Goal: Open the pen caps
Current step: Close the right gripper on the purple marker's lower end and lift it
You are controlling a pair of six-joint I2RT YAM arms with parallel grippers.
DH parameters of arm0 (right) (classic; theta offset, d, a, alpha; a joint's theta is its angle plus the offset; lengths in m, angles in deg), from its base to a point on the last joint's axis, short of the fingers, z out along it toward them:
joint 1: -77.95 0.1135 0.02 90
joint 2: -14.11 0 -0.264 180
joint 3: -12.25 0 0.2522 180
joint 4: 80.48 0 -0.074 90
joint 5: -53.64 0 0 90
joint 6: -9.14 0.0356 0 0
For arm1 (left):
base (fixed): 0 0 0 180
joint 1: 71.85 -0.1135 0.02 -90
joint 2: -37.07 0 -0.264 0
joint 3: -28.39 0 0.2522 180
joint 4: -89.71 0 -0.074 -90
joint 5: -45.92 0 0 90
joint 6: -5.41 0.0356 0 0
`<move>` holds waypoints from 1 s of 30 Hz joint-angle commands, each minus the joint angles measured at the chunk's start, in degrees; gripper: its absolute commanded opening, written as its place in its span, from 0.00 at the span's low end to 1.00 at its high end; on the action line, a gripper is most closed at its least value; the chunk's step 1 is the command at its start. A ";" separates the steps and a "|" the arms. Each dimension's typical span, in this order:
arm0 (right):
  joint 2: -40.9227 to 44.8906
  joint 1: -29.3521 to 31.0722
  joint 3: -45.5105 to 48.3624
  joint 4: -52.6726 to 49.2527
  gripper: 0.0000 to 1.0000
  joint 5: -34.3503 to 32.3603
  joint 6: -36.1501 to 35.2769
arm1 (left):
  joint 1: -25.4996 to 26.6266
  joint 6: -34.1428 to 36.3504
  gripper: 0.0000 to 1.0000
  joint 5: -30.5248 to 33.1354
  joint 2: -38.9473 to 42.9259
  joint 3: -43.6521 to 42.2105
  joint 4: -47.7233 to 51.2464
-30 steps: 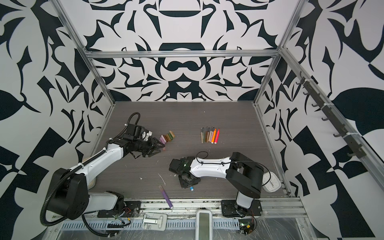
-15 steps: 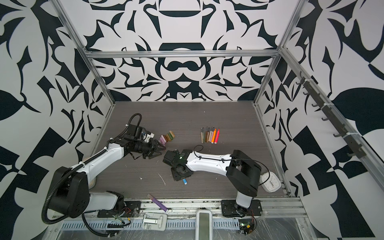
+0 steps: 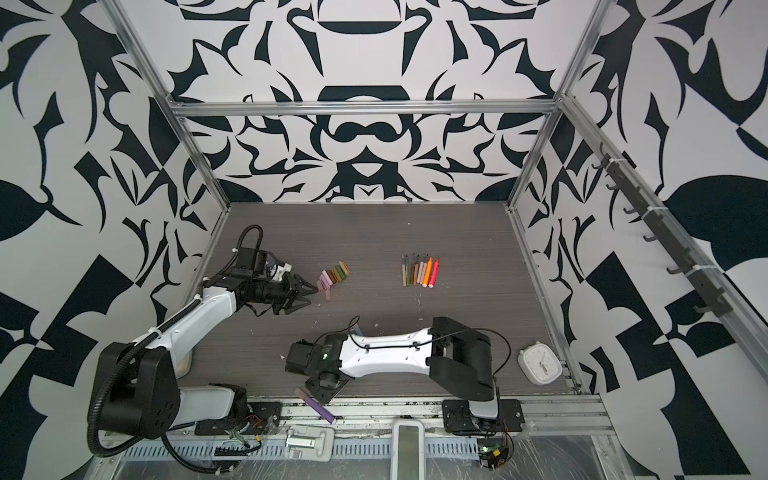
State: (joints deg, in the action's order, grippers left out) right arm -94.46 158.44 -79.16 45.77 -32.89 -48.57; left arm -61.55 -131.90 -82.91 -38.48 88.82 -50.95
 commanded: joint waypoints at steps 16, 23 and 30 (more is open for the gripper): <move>-6.27 7.05 -4.48 -1.08 0.22 -4.91 4.86 | -3.10 2.75 0.49 0.82 7.96 -1.07 8.16; 3.18 1.70 0.36 -3.93 0.12 -7.86 2.40 | -3.10 2.44 0.51 -0.35 8.93 -0.17 8.34; 13.31 -10.83 3.73 -3.61 0.12 0.33 -0.95 | -2.08 1.41 0.52 -1.69 7.03 -0.64 7.83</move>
State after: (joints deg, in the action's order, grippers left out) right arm -84.04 150.18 -75.38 43.41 -35.67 -47.54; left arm -64.13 -130.18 -83.39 -30.87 88.60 -44.17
